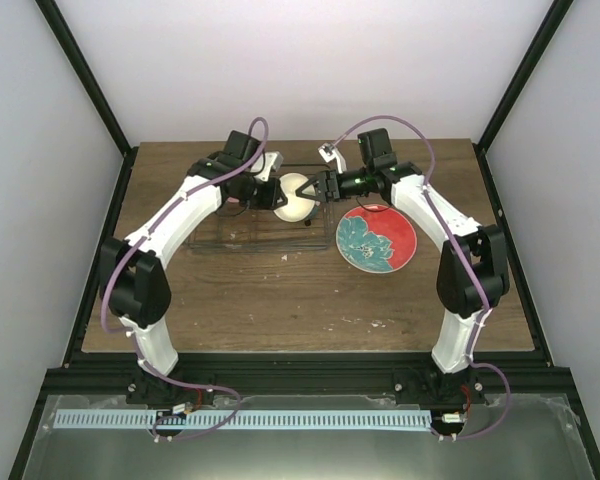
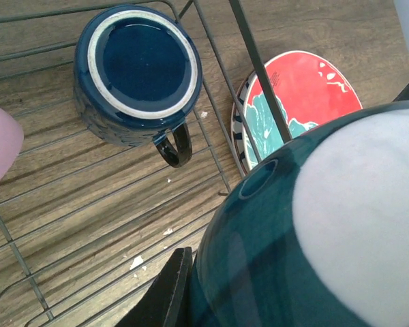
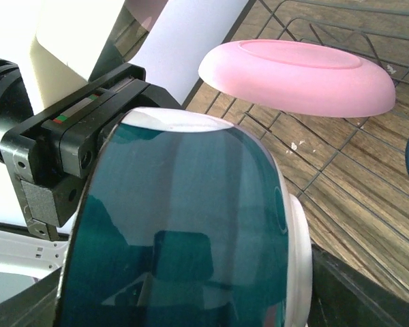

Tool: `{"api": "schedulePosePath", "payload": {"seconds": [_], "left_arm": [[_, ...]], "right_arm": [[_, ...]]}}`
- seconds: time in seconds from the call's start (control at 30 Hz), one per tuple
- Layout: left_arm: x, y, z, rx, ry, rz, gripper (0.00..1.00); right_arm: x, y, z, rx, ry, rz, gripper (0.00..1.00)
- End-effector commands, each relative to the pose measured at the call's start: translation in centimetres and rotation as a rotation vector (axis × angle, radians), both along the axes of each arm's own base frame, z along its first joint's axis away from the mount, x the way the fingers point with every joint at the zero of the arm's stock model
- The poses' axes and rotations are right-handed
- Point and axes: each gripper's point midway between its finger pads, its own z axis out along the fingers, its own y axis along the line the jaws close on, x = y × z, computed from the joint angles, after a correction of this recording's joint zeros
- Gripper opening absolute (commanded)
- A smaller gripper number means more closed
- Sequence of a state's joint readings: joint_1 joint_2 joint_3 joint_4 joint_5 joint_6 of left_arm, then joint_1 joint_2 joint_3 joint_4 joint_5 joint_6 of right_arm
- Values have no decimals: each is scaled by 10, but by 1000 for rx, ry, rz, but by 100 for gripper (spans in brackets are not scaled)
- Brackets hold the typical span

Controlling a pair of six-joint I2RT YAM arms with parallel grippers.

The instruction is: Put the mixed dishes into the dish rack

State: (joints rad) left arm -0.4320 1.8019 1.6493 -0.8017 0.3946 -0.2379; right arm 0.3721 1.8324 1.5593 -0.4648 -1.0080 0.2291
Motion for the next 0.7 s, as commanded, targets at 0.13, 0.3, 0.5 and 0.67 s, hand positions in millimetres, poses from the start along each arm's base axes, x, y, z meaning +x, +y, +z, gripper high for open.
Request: {"api": "schedulePosePath", "payload": {"seconds": [0.13,0.3,0.5,0.67], "left_arm": [[27,-16,28,-78,-120,-8,0],[29,-16,24,-84,-125,-7,0],[32,-16,17,-93,-112,-2,2],[28,-7,1,-58,-76,8,30]], "right_arm": [[-9,16,19,64,-3,87,53],[-6,17,20,65,-7,88,30],[-1,17,22,56,-26,72,19],[8,15,24,15,-66,36,17]]}}
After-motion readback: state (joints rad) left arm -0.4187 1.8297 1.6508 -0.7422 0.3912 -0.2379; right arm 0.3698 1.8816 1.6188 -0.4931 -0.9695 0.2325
